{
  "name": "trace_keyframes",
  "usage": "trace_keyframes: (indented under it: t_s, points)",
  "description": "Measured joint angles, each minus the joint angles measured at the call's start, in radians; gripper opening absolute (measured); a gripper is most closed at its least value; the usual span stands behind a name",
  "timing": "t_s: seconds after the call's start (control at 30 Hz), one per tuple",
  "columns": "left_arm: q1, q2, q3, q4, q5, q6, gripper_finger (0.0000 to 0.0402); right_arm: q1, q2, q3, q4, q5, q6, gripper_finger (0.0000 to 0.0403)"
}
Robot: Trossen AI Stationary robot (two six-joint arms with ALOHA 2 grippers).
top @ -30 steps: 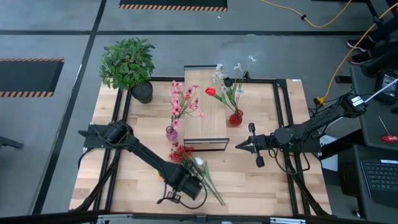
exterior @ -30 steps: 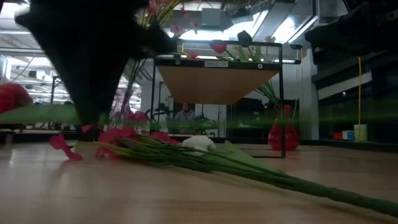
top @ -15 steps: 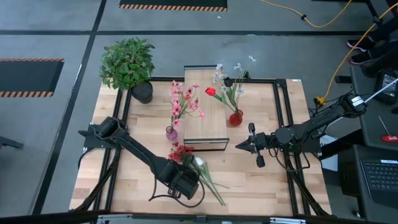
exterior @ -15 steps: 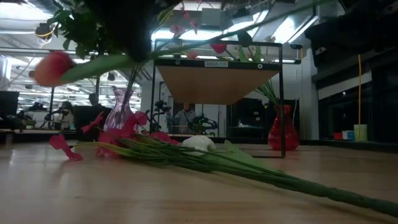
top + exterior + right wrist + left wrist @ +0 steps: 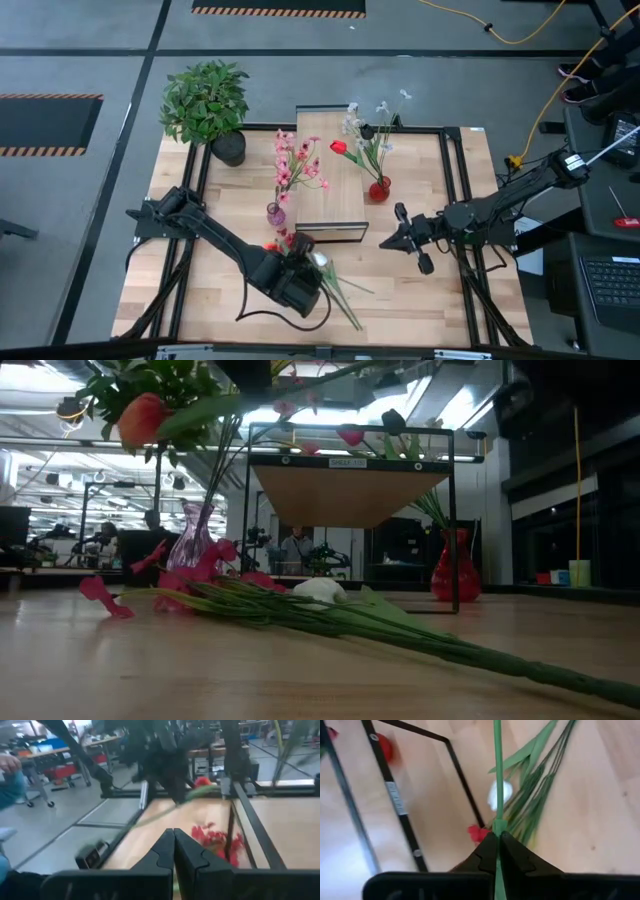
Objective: Pick and place flowers into a vace then onto a shelf
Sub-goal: Put the orange tulip into the violet vase
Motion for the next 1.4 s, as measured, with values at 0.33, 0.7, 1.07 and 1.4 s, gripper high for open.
trace_keyframes:
  t_s: [0.33,0.7,1.07,1.4]
  points:
    - [0.029,0.0,0.02,-0.025,-0.185,0.214,0.0003,-0.001,0.0,0.198,-0.306,0.04,0.001,0.0007]
    - [0.002,0.0,0.02,-0.025,-0.311,0.316,0.0003,-0.023,0.0,0.241,-0.337,0.043,0.046,0.0007]
    - [-0.031,0.0,0.02,0.002,-0.476,0.399,0.0003,-0.135,0.084,0.247,-0.311,-0.044,0.221,0.0026]
    - [-0.02,0.0,0.02,0.007,-0.501,0.484,0.0003,-0.153,0.252,0.453,-0.447,-0.074,0.185,0.0091]
